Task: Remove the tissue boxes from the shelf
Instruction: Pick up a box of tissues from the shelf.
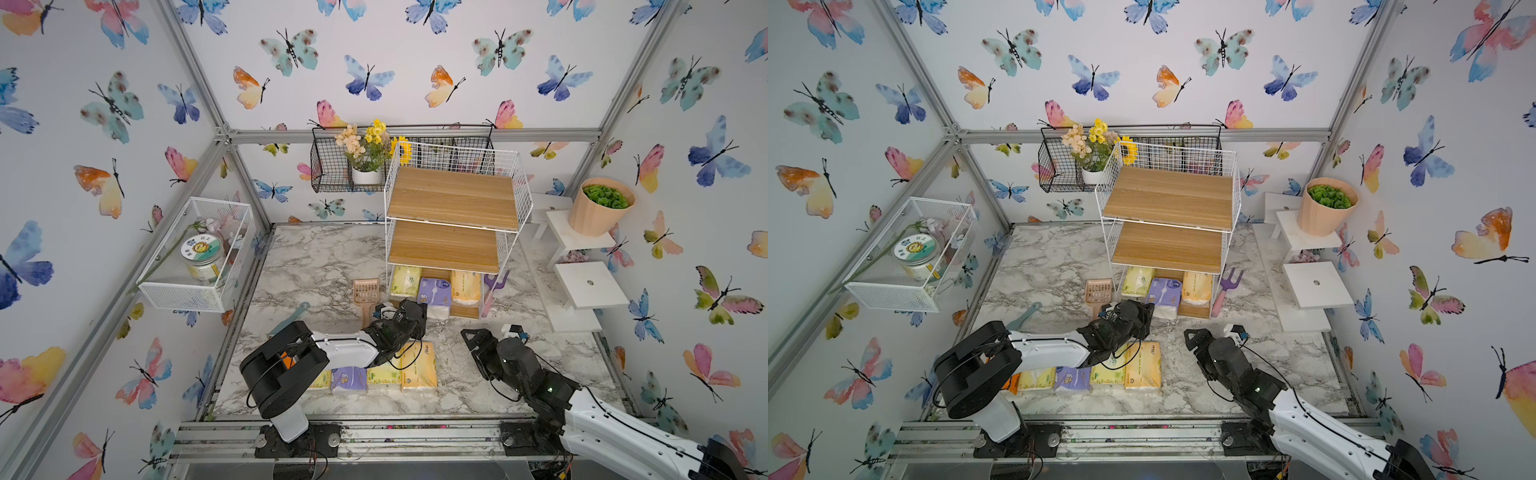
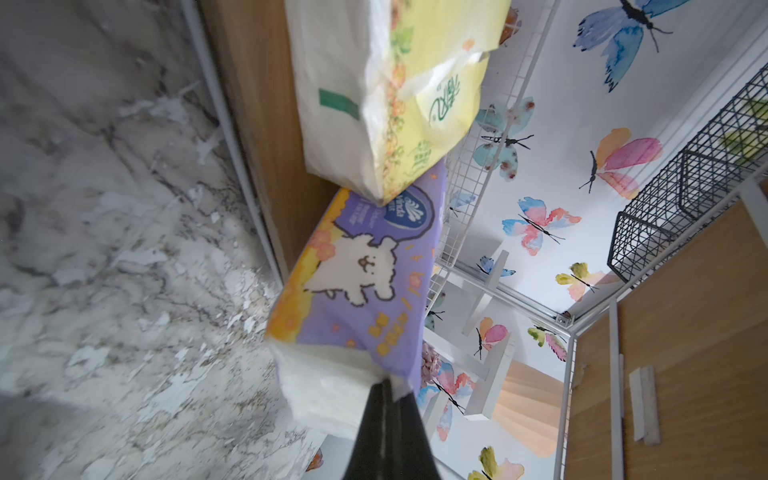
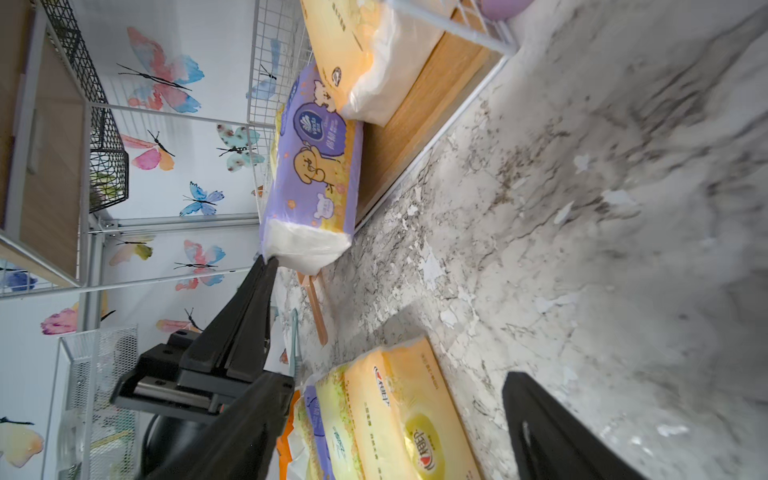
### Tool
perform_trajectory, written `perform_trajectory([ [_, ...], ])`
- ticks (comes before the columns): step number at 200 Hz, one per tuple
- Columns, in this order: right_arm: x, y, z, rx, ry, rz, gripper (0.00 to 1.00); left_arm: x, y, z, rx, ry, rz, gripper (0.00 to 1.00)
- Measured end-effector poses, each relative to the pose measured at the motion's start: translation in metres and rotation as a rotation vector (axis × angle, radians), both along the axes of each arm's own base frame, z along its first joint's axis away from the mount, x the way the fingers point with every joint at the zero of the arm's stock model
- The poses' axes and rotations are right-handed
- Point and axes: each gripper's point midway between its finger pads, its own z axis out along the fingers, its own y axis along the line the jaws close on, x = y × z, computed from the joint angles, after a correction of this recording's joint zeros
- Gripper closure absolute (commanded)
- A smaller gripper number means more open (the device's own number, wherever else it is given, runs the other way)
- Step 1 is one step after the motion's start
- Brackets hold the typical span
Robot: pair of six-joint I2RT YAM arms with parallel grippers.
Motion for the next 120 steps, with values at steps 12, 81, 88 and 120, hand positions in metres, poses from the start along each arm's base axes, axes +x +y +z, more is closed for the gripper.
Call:
perform_trajectory([
  [12, 0.002, 0.008, 0.002, 0.041, -0.005, 0.011, 0.09, -0.004, 0.002, -0.003, 0.000, 0.013, -0.004, 1.00],
  [81, 0.022, 0.016, 0.003, 0.206, -0.027, 0.026, 0.02, -0.014, -0.004, -0.005, -0.010, 0.045, -0.048, 1.00],
  [88, 0.025, 0.016, 0.003, 0.217, -0.027, 0.031, 0.02, -0.015, -0.004, -0.005, -0.009, 0.046, -0.050, 1.00],
  [120, 0.040, 0.015, -0.004, 0.228, 0.007, 0.043, 0.02, -0.016, -0.003, -0.009, 0.003, 0.058, -0.055, 1.00],
])
